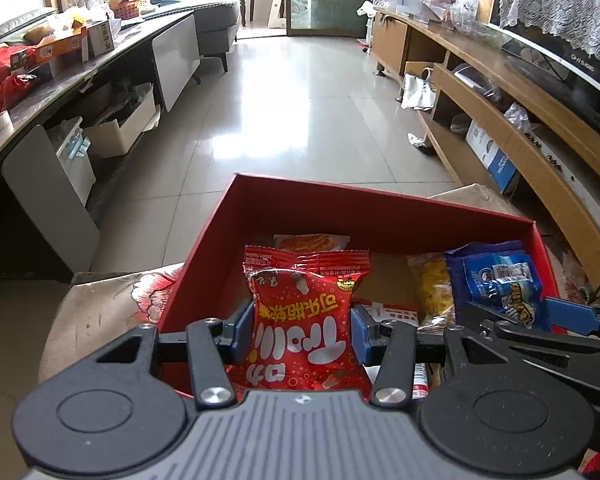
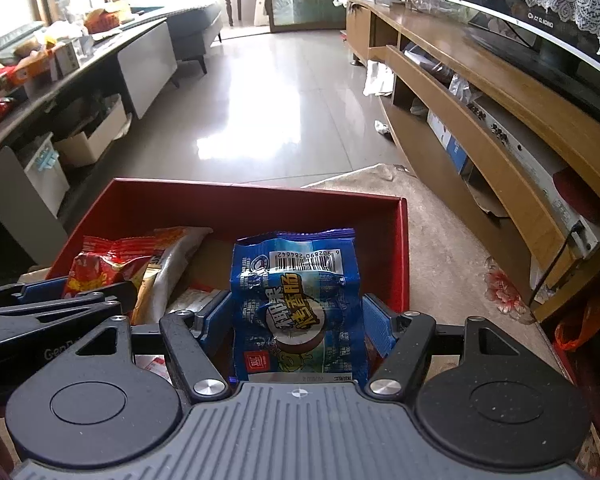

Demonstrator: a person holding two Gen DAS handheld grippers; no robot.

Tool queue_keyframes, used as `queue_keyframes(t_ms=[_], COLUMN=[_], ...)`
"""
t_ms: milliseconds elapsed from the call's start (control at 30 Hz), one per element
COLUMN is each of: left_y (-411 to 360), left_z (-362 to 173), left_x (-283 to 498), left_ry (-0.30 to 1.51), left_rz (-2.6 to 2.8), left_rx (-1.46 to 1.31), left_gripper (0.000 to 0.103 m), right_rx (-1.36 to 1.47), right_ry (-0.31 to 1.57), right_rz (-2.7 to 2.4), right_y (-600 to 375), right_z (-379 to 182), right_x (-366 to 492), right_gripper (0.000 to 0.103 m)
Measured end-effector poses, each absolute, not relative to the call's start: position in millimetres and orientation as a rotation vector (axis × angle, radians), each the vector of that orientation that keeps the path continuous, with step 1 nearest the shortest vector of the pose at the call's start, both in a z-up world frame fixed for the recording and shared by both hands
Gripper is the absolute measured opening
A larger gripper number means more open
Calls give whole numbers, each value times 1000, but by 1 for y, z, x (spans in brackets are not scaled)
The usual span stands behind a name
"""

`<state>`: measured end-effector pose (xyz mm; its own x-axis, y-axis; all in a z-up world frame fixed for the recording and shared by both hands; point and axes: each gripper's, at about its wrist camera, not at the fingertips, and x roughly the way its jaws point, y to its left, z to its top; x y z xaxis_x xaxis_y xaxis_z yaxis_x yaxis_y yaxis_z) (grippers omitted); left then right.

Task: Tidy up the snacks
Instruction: 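Lift and carry both held snacks with both tools over the red box, then lower both snacks into the red box and open both tools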

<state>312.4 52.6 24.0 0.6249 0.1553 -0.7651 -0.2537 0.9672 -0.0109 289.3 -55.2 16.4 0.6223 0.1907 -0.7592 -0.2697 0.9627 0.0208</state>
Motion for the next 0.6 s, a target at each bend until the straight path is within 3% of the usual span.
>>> queue_keyframes(t_ms=[600], left_y=[52], left_z=[13], left_x=[322], left_ry=[869], left_rz=[256], left_rx=[-102], left_gripper=[50], right_rx=[-126], right_ry=[827], right_rz=[260], right_y=[-51], right_z=[9], right_x=[297], right_gripper=[75])
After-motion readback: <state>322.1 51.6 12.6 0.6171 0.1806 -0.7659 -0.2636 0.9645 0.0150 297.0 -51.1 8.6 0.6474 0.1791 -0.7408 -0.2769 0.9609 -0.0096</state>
